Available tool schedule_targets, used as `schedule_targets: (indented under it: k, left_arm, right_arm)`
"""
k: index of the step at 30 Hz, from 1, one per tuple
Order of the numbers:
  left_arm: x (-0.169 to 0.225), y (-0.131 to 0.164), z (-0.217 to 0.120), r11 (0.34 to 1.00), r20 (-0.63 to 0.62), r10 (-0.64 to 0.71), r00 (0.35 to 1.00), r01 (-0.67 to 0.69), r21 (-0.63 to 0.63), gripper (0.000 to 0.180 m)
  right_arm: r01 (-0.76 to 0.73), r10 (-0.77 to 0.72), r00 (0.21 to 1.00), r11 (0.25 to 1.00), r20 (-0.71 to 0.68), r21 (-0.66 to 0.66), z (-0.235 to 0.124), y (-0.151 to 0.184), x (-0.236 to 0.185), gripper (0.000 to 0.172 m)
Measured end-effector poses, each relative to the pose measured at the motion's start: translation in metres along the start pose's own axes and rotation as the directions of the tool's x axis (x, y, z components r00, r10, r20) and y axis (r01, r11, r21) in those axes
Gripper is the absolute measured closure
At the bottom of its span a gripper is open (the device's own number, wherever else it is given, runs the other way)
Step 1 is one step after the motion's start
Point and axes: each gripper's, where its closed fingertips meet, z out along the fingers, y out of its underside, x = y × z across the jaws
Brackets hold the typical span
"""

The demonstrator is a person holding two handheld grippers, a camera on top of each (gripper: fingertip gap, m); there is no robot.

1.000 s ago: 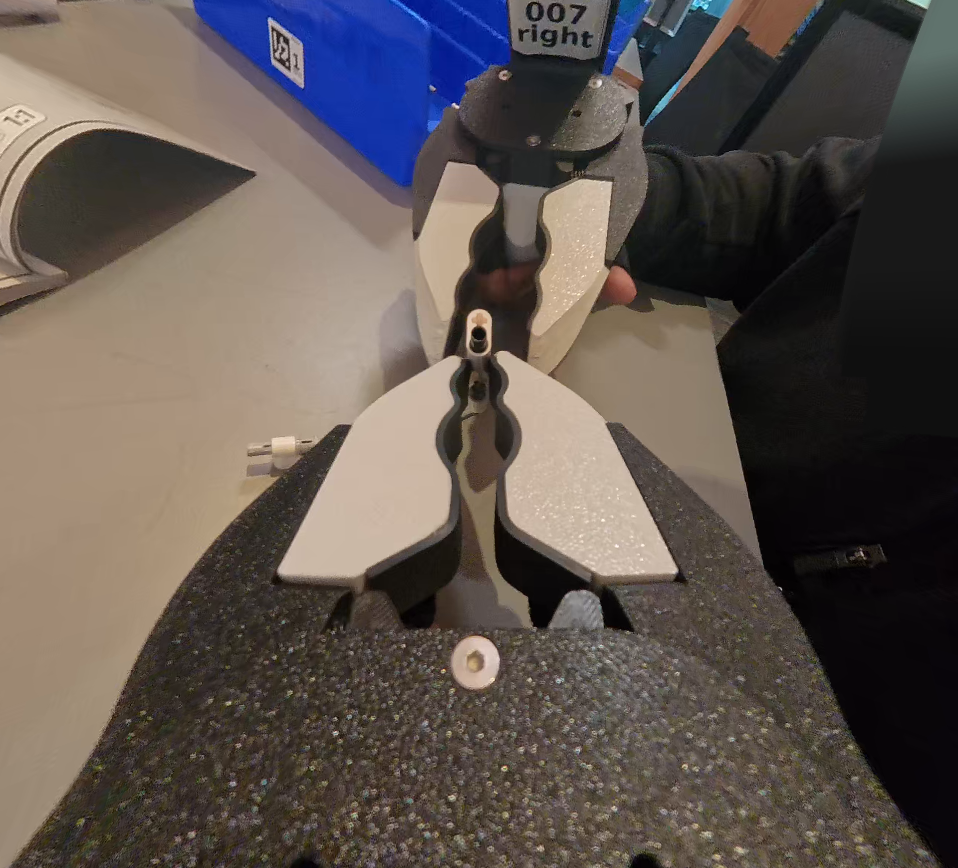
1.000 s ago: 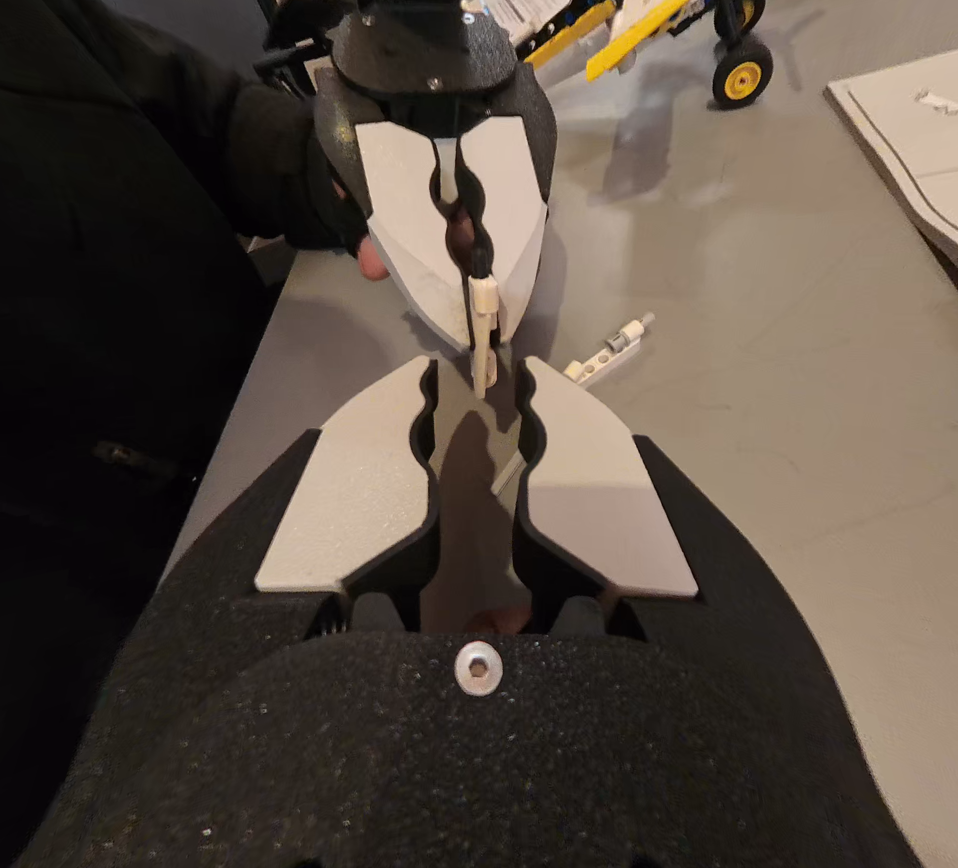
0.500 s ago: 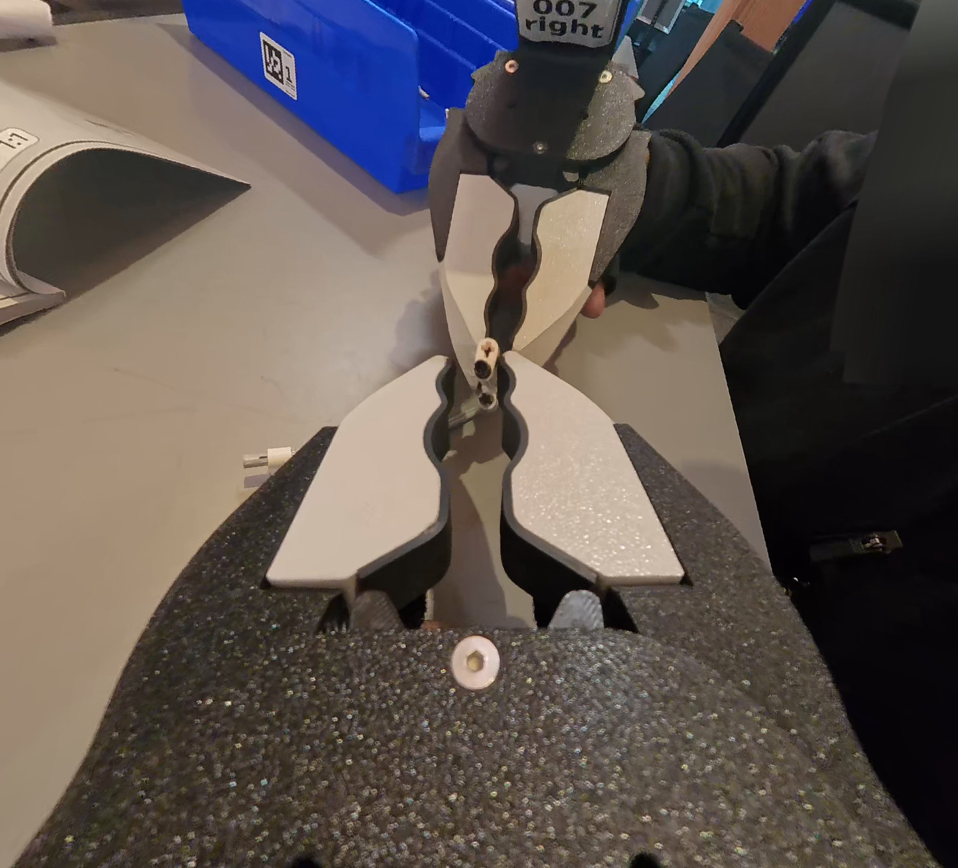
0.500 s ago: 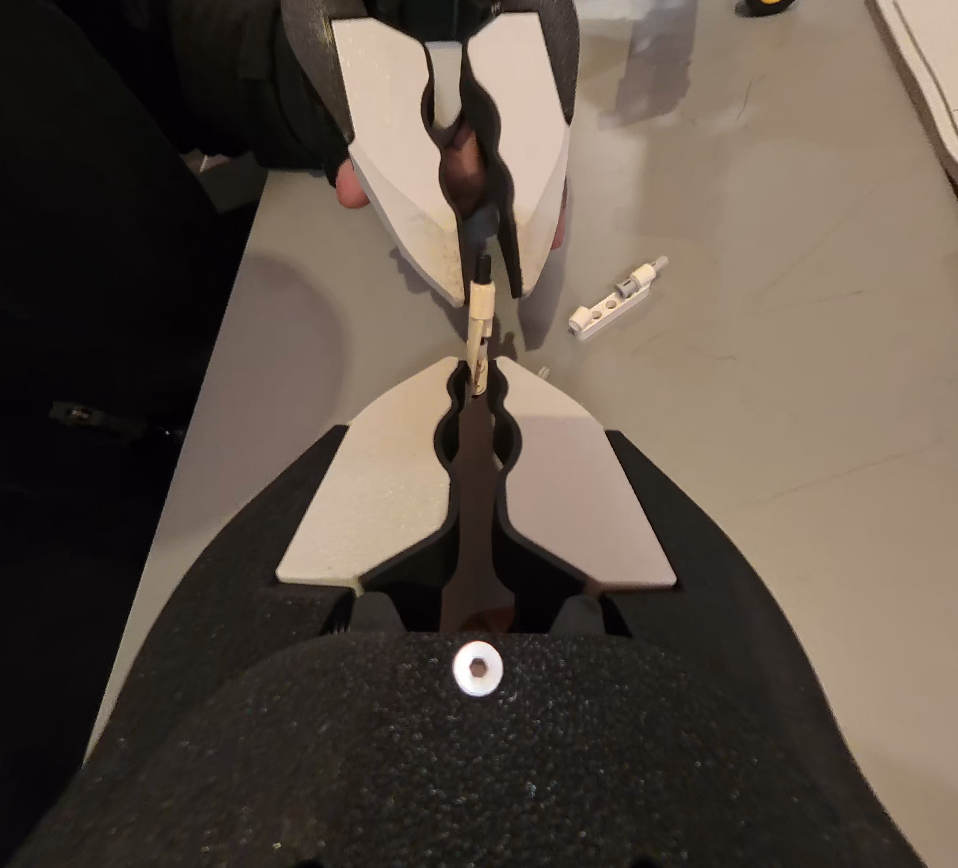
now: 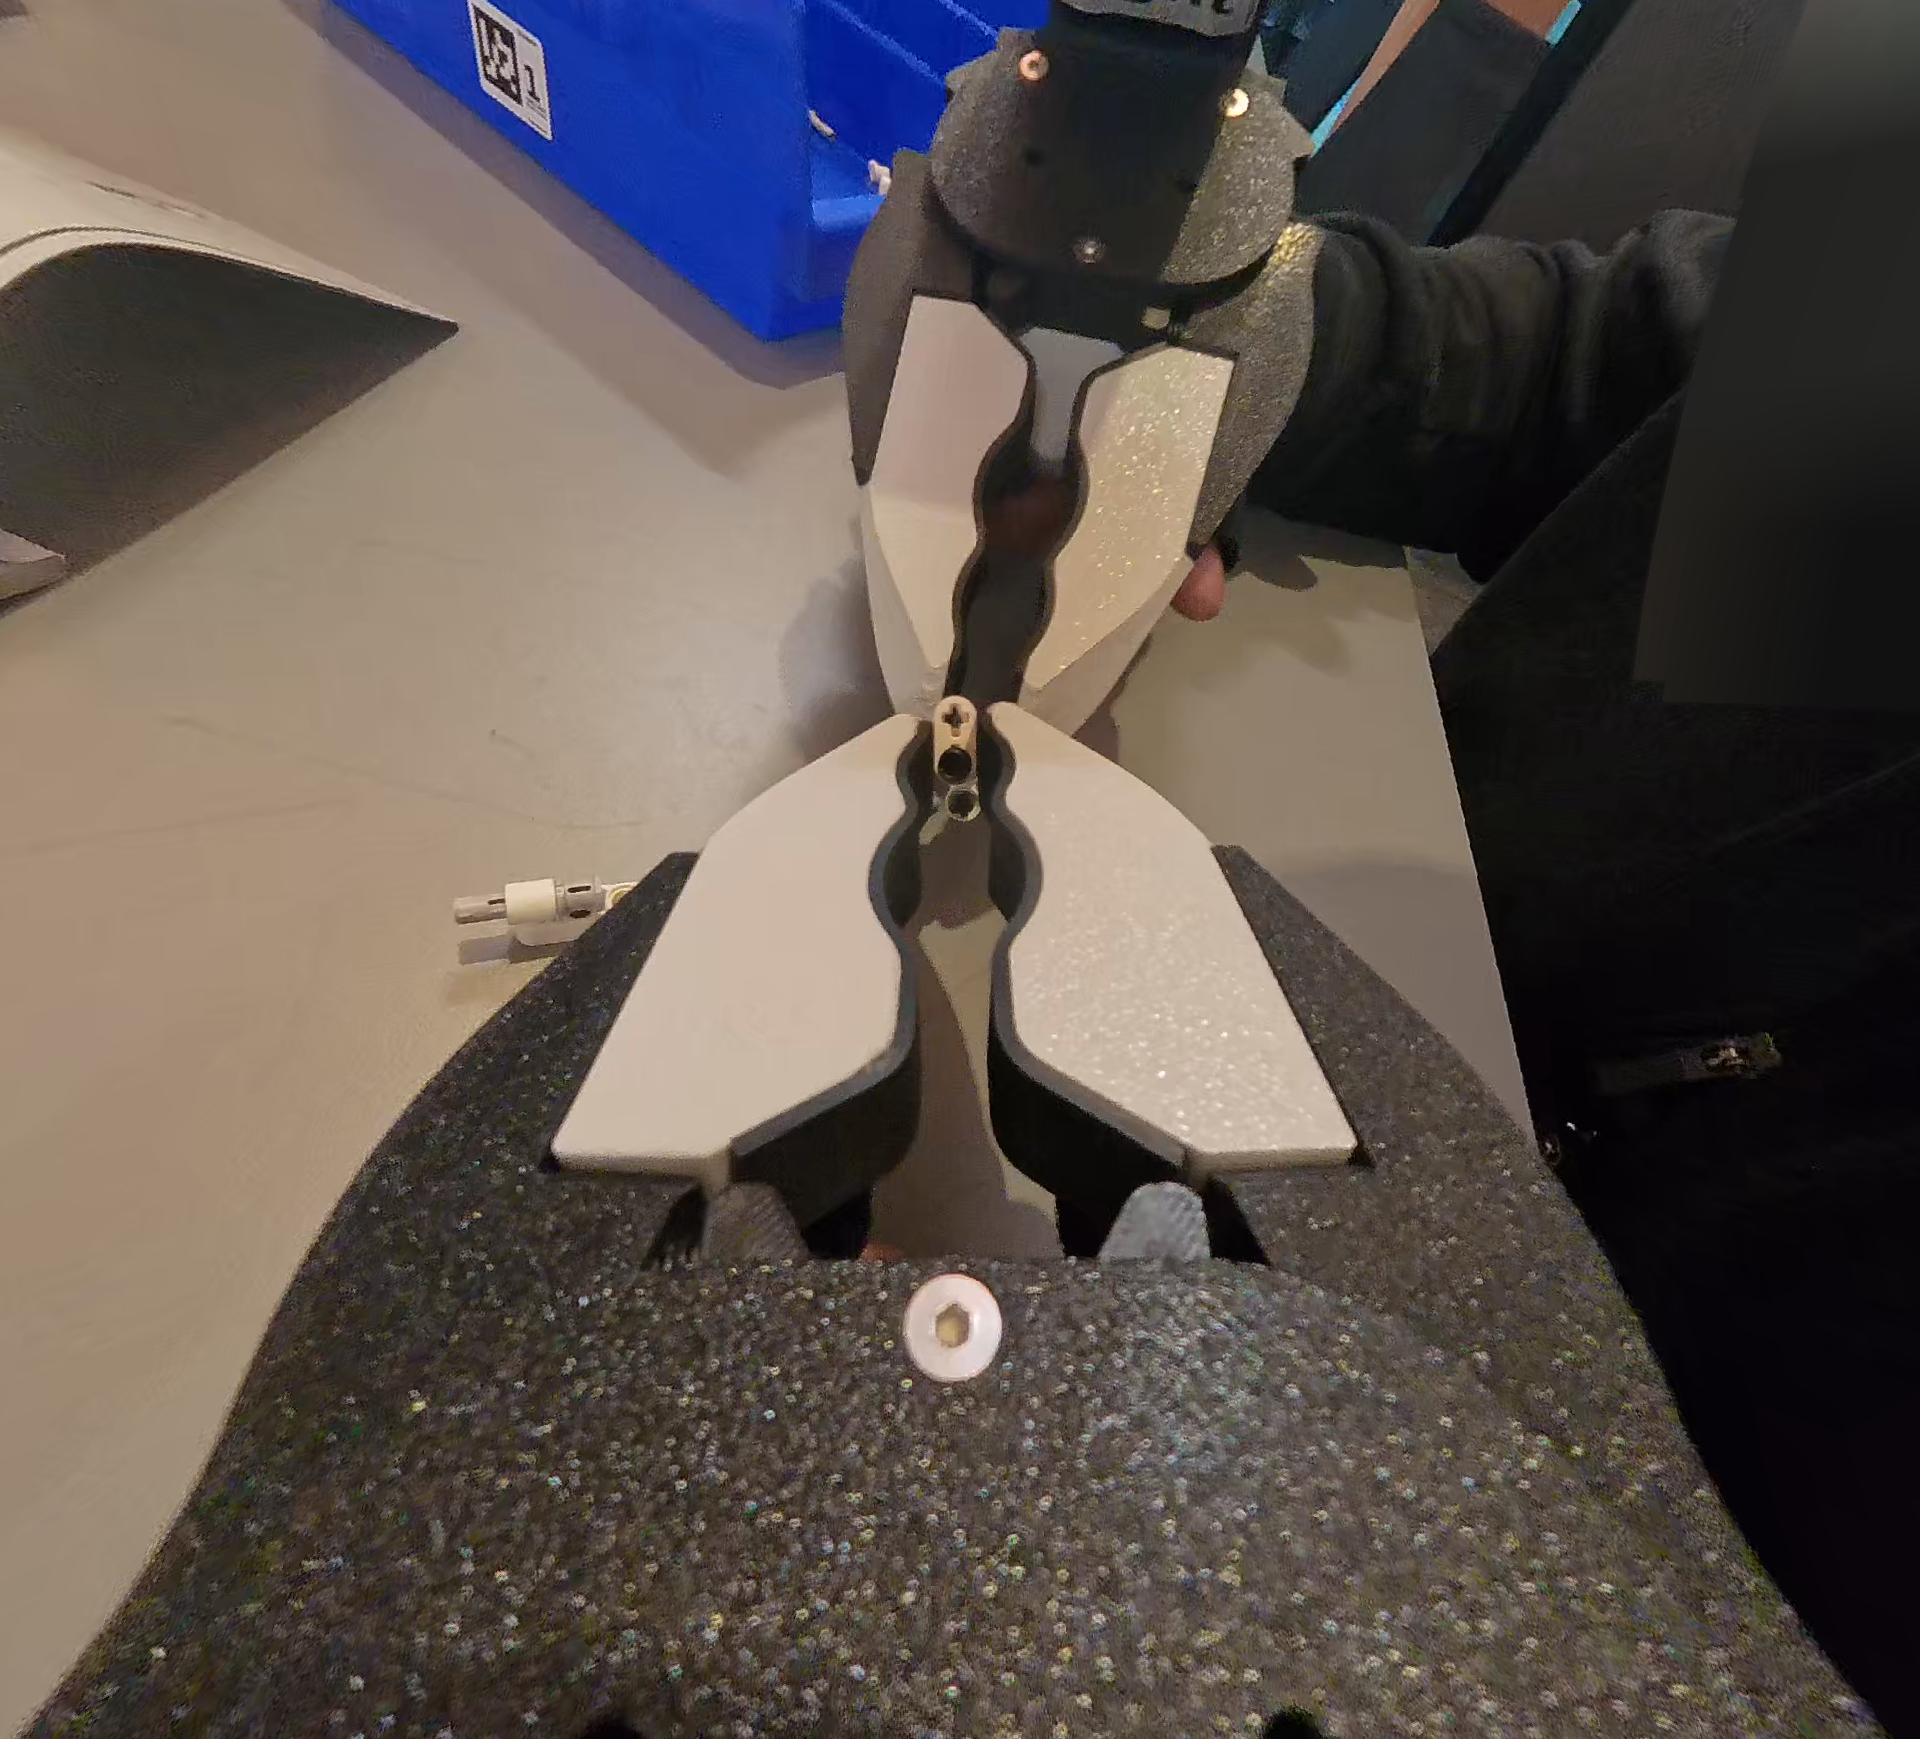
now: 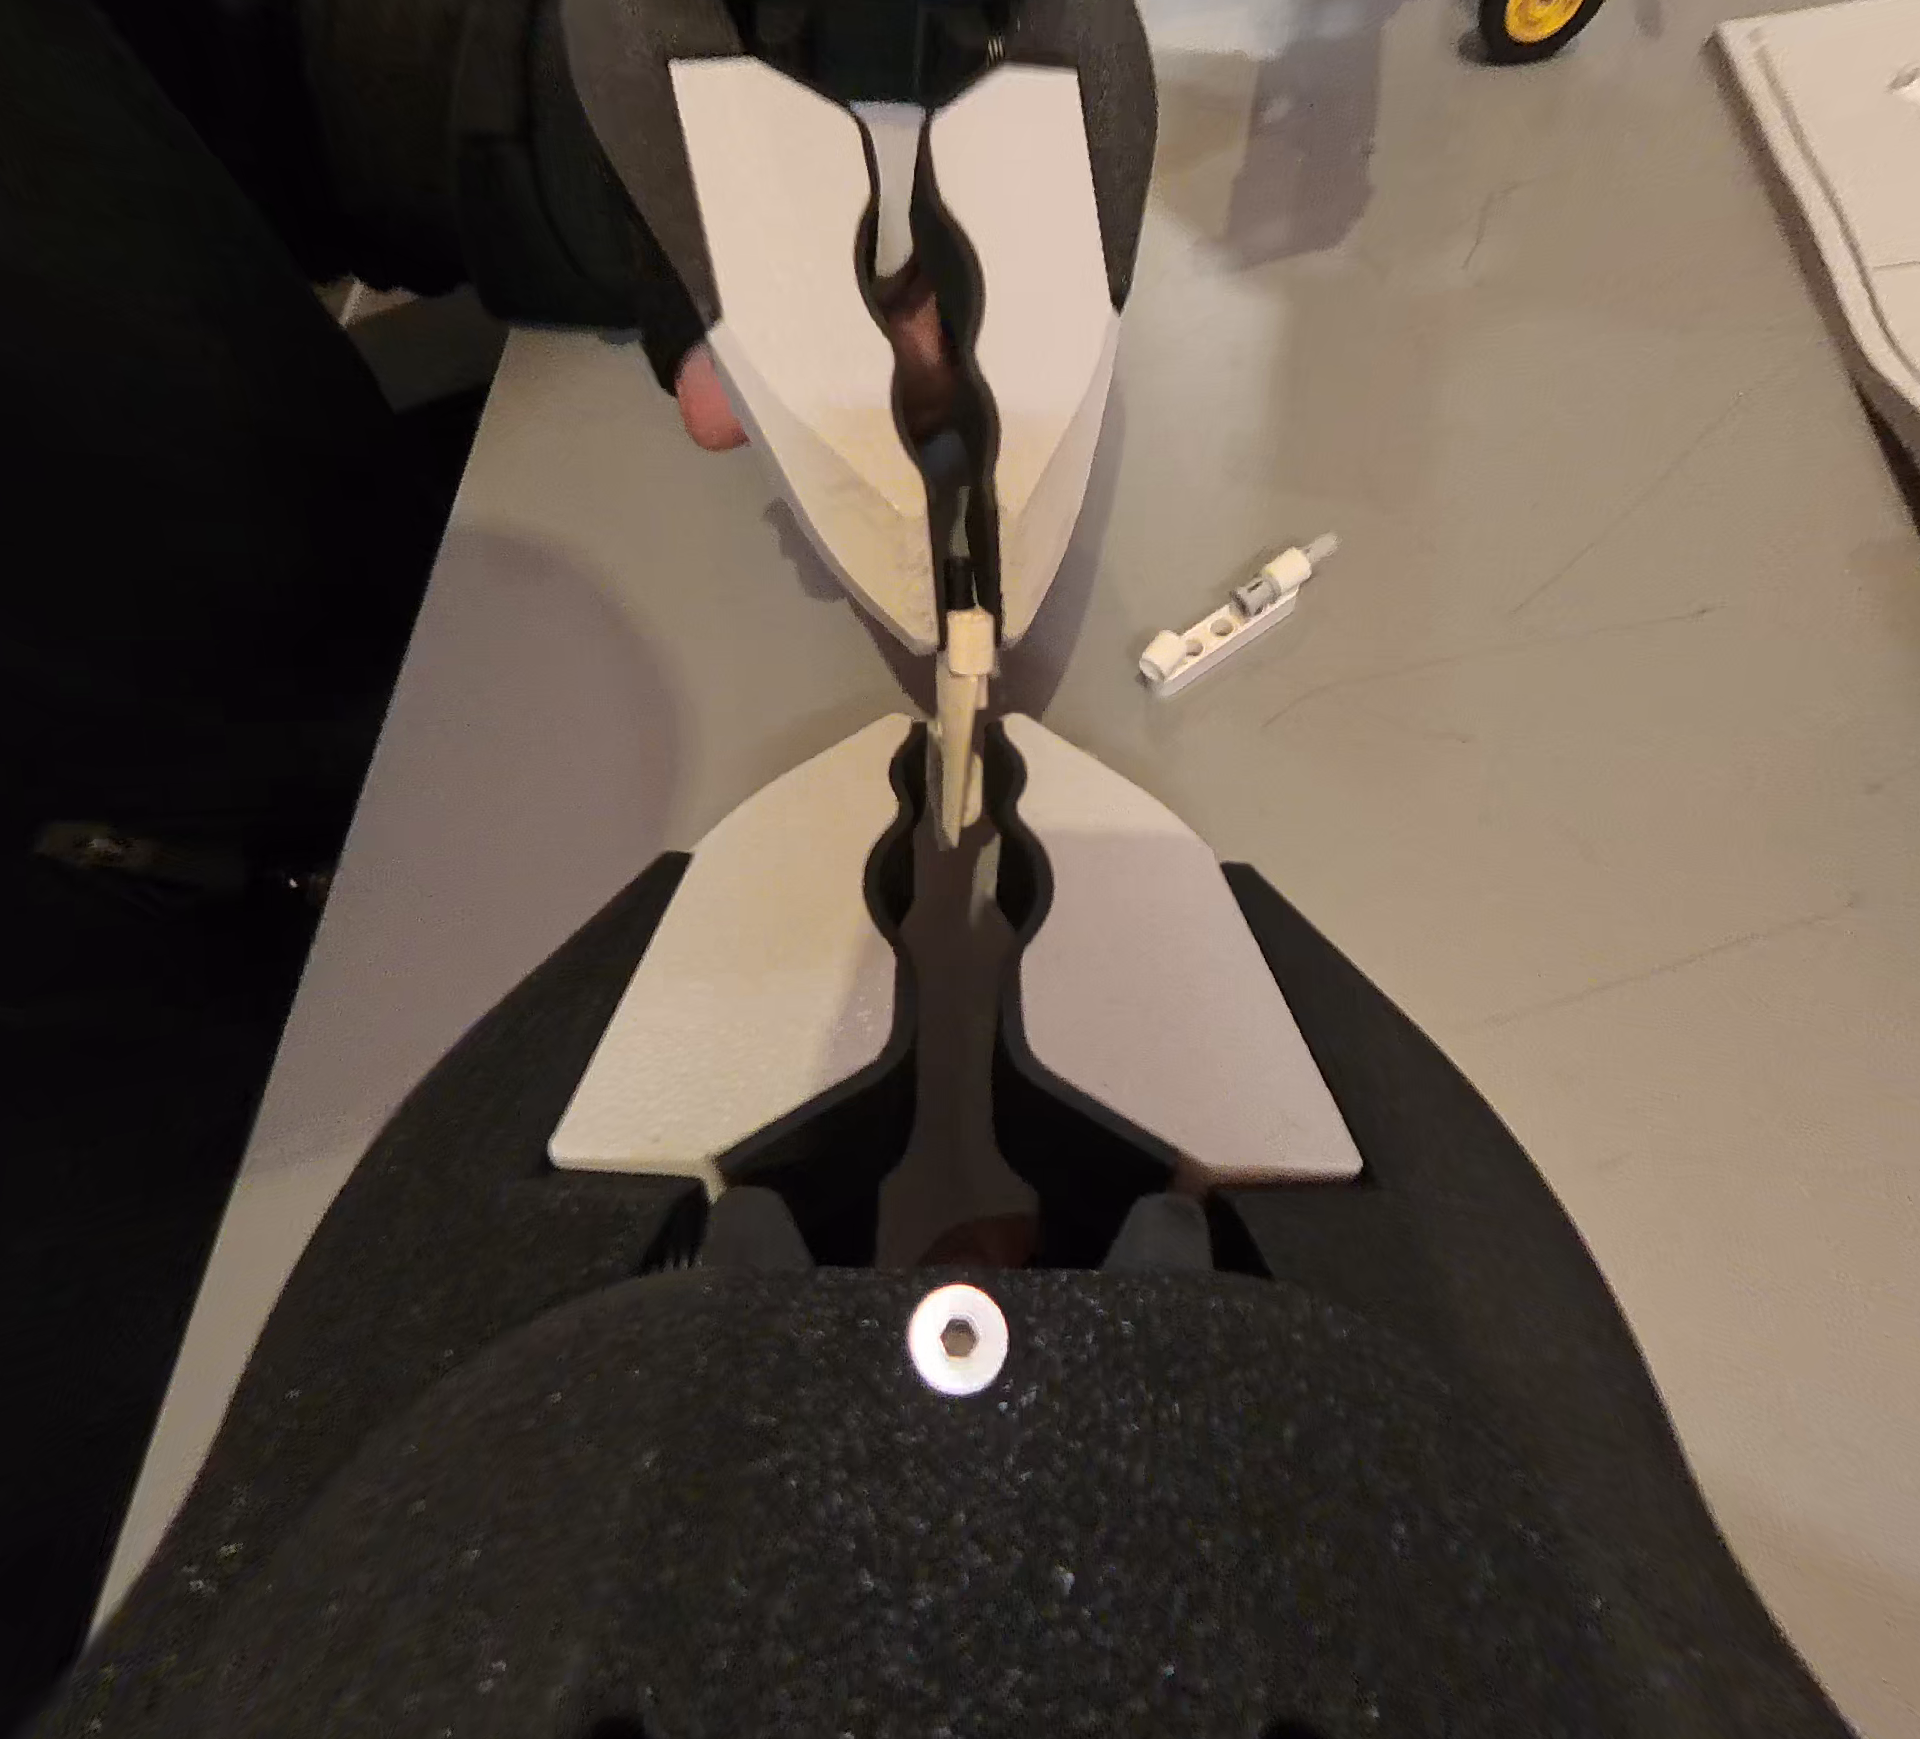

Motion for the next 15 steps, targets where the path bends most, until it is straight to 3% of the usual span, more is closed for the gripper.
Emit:
schedule_targets:
  k: [15]
  left_arm:
    - [-0.0066, -0.0022, -0.0015, 0.998, 0.015, -0.062, 0.998, 0.062, 0.016, 0.173]
  right_arm:
    - [0.008, -0.006, 0.999, 0.999, -0.053, 0.043, 0.0006, -0.0060, 0.0063, 0.165]
